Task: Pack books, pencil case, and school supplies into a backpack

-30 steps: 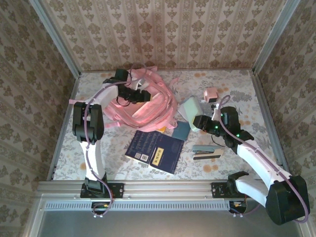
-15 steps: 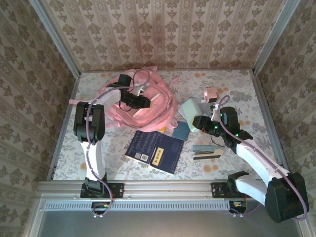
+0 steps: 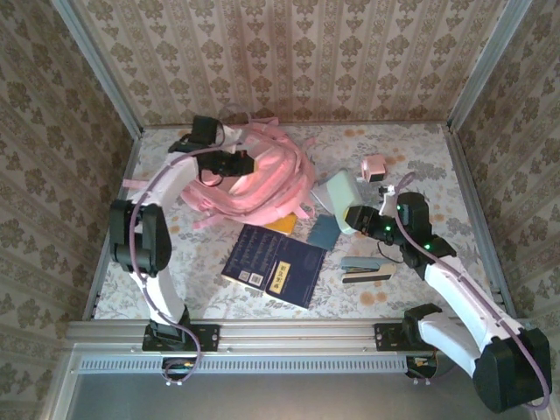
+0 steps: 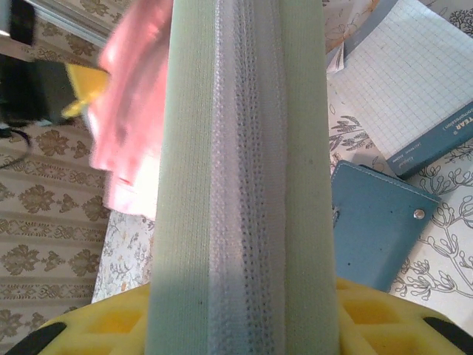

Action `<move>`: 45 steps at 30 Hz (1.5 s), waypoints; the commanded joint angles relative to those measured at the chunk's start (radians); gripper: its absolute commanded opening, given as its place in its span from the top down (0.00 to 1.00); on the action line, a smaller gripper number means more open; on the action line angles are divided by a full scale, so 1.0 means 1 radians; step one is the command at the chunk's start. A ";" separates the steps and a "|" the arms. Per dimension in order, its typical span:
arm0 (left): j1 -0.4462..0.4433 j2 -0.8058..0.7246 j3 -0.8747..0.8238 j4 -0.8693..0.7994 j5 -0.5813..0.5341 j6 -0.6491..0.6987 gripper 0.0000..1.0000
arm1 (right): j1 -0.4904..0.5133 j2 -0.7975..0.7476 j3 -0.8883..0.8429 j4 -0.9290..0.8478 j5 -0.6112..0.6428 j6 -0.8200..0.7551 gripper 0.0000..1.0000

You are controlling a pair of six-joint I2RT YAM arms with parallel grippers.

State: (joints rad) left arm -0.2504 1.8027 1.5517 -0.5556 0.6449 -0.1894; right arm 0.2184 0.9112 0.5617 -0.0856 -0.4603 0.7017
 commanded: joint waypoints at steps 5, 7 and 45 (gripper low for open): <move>0.065 -0.149 0.139 -0.073 0.005 -0.096 1.00 | -0.003 -0.047 0.054 -0.044 -0.055 -0.008 0.57; 0.066 -0.154 0.132 -0.080 0.007 -0.116 1.00 | 0.001 -0.055 0.078 -0.052 -0.092 -0.008 0.57; 0.079 -0.403 -0.083 0.271 0.525 -0.258 1.00 | 0.403 0.995 0.862 -0.015 -0.228 0.386 0.54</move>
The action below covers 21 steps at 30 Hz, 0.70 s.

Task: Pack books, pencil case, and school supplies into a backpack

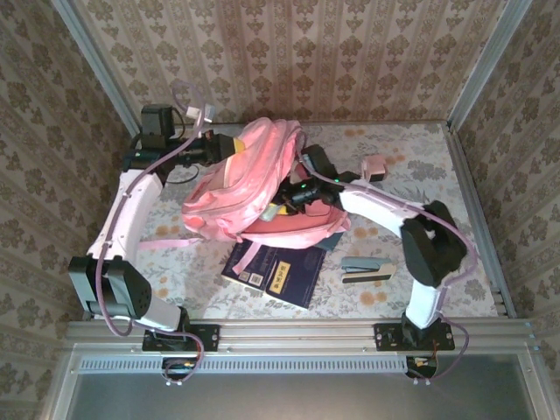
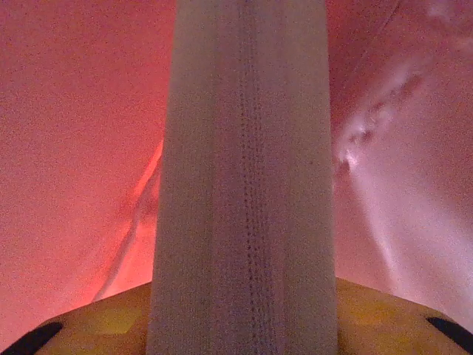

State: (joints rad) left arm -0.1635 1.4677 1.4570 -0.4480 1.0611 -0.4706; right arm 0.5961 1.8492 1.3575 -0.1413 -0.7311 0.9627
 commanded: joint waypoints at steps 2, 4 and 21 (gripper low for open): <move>-0.013 -0.073 0.000 0.184 0.111 0.013 1.00 | 0.041 0.112 0.078 0.135 0.124 0.232 0.54; -0.016 -0.076 -0.004 0.188 0.103 0.011 1.00 | 0.061 0.175 0.105 0.219 0.197 0.308 0.54; 0.063 -0.081 -0.086 0.242 -0.034 -0.047 1.00 | 0.081 0.109 0.192 -0.131 0.481 -0.046 0.00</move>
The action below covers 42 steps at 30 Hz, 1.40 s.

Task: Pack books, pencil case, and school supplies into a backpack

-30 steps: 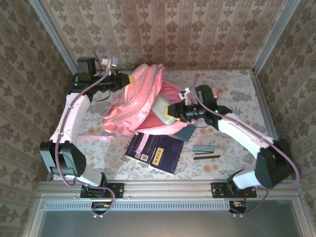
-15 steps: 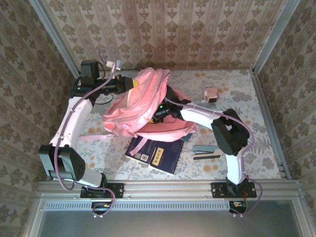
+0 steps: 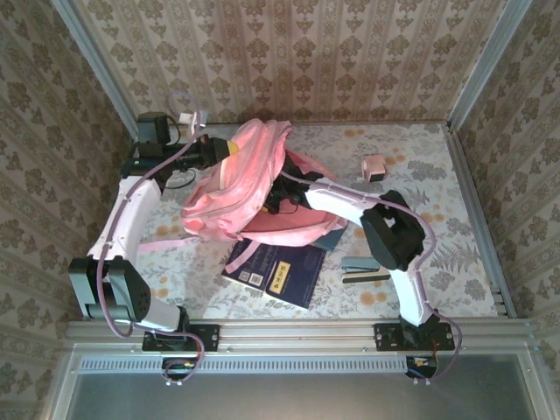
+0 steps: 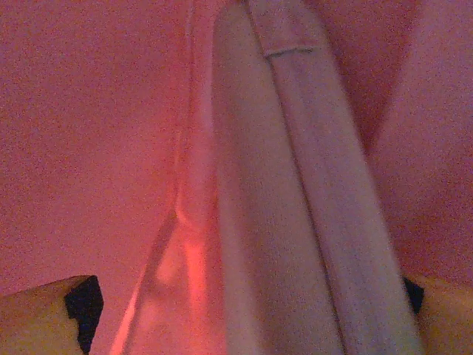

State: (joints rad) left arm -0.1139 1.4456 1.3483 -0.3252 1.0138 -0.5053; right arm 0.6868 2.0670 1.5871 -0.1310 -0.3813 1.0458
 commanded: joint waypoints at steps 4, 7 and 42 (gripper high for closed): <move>0.027 -0.051 0.012 0.159 -0.007 -0.047 1.00 | -0.009 -0.197 -0.078 -0.280 0.259 -0.256 0.00; 0.033 -0.051 0.003 0.169 -0.016 -0.053 1.00 | -0.017 -0.267 -0.157 -0.271 0.273 -0.264 0.00; 0.010 -0.173 -0.293 0.268 -0.377 -0.157 1.00 | -0.492 -0.291 -0.085 -0.572 0.556 -0.665 0.00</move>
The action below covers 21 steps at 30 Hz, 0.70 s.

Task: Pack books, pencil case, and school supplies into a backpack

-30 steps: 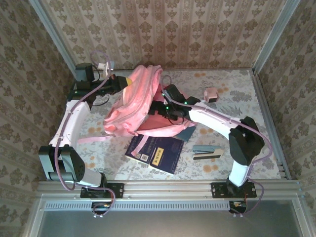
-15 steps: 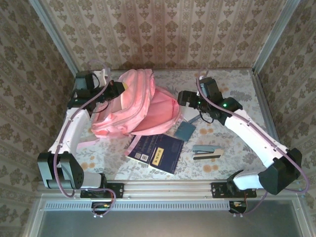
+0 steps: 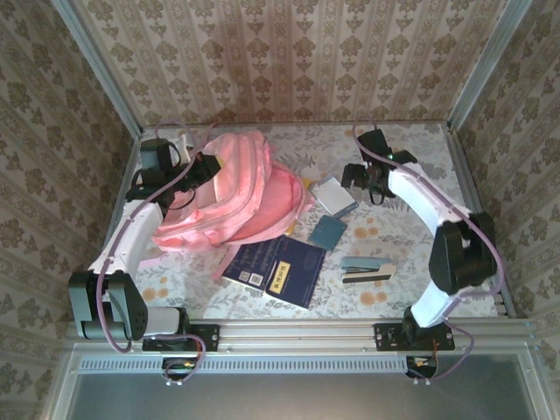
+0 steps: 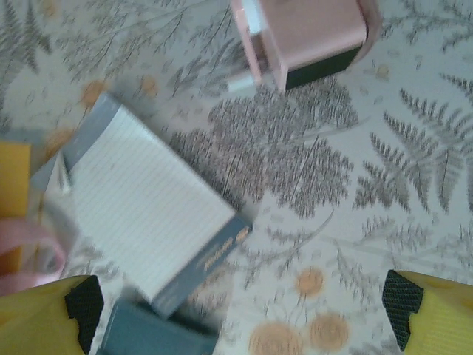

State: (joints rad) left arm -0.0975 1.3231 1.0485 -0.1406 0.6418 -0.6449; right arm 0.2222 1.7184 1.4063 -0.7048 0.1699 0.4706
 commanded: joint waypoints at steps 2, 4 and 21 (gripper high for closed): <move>-0.007 -0.054 0.008 0.081 -0.005 -0.015 1.00 | -0.044 0.169 0.218 -0.053 0.022 -0.144 0.00; -0.009 -0.056 0.007 0.087 0.025 -0.012 1.00 | -0.064 0.263 0.314 -0.096 0.026 -0.182 0.00; -0.017 -0.023 0.011 0.122 0.079 -0.018 1.00 | -0.209 0.525 0.553 -0.135 -0.129 -0.295 0.00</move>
State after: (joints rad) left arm -0.1070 1.3136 1.0481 -0.1257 0.6651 -0.6521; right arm 0.0216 2.2147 1.9125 -0.7975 0.0937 0.2062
